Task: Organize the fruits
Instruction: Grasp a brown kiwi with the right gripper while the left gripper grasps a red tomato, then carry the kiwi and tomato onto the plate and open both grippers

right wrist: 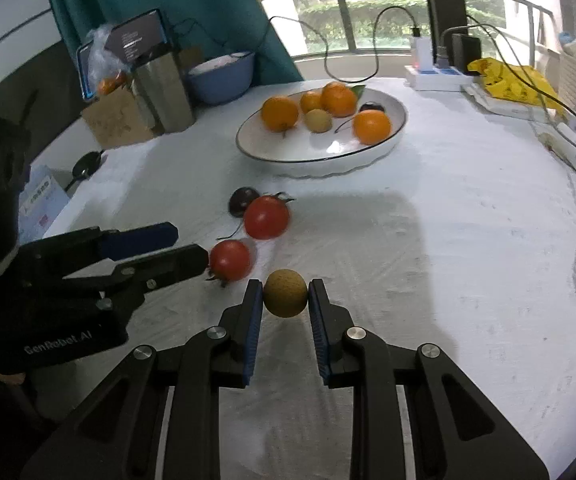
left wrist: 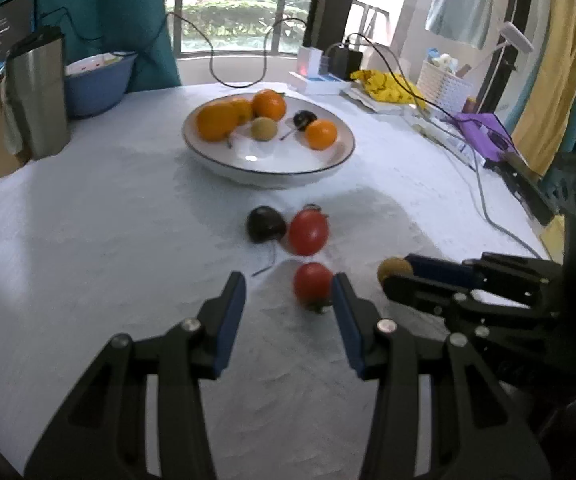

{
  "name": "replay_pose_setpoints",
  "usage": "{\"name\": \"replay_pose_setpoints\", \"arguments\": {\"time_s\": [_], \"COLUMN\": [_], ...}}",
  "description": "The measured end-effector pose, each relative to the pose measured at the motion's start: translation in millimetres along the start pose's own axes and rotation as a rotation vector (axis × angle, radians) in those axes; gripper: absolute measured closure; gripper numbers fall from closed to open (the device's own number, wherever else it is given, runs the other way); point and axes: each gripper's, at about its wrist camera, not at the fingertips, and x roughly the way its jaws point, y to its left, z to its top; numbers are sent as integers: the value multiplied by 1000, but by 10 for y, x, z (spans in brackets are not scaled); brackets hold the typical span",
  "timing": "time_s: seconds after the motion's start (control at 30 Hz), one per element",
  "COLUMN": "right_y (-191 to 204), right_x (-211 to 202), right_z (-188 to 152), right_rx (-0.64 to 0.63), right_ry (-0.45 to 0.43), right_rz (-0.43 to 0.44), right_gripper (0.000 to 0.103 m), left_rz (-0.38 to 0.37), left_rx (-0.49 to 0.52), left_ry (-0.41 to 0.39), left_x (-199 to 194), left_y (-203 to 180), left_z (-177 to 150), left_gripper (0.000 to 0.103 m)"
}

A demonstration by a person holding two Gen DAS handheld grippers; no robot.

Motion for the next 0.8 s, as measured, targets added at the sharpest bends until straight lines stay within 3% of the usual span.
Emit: {"name": "replay_pose_setpoints", "arguments": {"time_s": [0.4,0.6,0.8], "right_y": [-248,-283,-286], "right_x": [-70,-61,-46], "right_z": [55,101,146], "right_rx": [39,39,40], "right_ry": [-25,-26,-26], "right_rz": [7,10,5], "right_gripper": [78,78,78], "left_rz": [7,11,-14], "left_rx": [51,72,77], "left_ry": [49,58,50], "left_x": [263,317,282], "left_y": [-157,-176,-173], "left_z": [51,29,59], "left_gripper": [58,75,75]}}
